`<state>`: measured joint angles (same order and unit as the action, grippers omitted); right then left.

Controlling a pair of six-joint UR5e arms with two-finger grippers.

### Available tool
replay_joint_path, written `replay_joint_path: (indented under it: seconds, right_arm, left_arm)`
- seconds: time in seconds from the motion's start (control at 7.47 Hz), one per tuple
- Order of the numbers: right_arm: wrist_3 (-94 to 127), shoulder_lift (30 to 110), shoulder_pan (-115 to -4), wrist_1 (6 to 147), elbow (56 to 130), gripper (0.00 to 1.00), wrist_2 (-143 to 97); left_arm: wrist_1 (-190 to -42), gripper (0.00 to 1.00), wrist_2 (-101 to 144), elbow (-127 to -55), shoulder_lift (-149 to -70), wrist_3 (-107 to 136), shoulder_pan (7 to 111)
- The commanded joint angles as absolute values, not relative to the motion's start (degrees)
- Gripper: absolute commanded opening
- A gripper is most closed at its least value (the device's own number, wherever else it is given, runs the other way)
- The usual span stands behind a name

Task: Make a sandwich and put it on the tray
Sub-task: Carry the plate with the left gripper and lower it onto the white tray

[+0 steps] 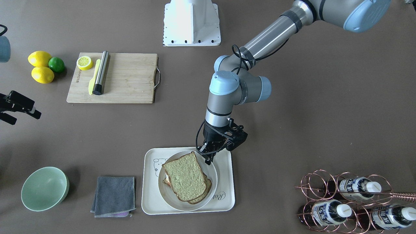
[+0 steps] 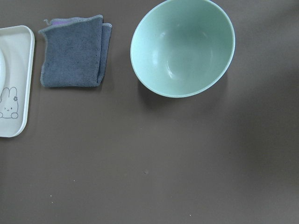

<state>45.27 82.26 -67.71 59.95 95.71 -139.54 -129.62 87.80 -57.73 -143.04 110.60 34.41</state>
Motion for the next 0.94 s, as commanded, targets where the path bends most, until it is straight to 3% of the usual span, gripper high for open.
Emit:
replay_joint_path:
  seconds: [0.0, 0.54, 0.8]
  right_arm:
    - [45.2, 82.3, -68.1, 60.0, 95.4, 0.99, -139.8]
    - [45.0, 82.3, -68.6, 60.1, 95.4, 0.99, -140.3]
    - [45.0, 82.5, -69.3, 60.1, 96.0, 1.00, -139.9]
  left_arm:
    - [-129.9, 0.98, 88.1, -58.9, -143.2, 110.0, 34.4]
    - [-126.8, 0.98, 96.0, -64.1, -141.9, 103.8, 40.2]
    - [-123.9, 0.98, 97.0, -72.7, -137.0, 90.0, 42.6]
